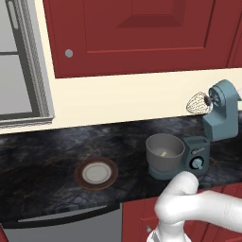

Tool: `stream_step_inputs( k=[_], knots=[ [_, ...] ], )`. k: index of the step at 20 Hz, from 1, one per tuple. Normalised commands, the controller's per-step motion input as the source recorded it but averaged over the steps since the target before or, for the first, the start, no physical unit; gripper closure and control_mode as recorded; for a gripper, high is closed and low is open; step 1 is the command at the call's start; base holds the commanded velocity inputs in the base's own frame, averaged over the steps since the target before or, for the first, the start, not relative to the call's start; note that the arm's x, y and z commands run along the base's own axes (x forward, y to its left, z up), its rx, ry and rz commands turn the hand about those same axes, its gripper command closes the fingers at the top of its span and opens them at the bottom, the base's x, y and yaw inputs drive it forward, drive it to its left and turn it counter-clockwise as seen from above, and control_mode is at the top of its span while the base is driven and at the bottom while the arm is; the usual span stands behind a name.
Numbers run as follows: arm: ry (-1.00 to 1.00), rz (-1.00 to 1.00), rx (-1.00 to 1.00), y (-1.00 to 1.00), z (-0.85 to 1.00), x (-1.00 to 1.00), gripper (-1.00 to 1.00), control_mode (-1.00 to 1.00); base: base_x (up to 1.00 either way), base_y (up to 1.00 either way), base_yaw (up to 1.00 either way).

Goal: Add butter and sugar cubes to the stand mixer bowl and then turn on the stand mixer to begin making frosting.

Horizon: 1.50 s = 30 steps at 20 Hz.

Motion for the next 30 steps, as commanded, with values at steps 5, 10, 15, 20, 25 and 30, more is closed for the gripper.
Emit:
stream_step_inputs(
  k=[5,10,15,20,25,30],
  knots=[
    [-0.09,0.02,-0.36,0.81,0.07,-0.22,-1.00,-1.00,0.00,0.00,0.00],
    [-0.13,0.05,-0.40,0.79,0.19,-0.17,-1.00,-1.00,0.00,0.00,0.00],
    [-0.11,0.06,-0.38,0.72,0.14,-0.23,-1.00,-1.00,0.00,0.00,0.00],
    [0.00,0.08,-0.32,0.70,0.00,-0.25,-1.00,-1.00,0.00,0.00,0.00],
    [-0.02,0.04,-0.23,0.38,0.40,-0.14,-1.00,-1.00,0.00,0.00,0.00],
    [0.01,0.00,-0.18,0.06,0.13,-0.56,-1.00,-1.00,0.00,0.00,0.00]
  ],
)
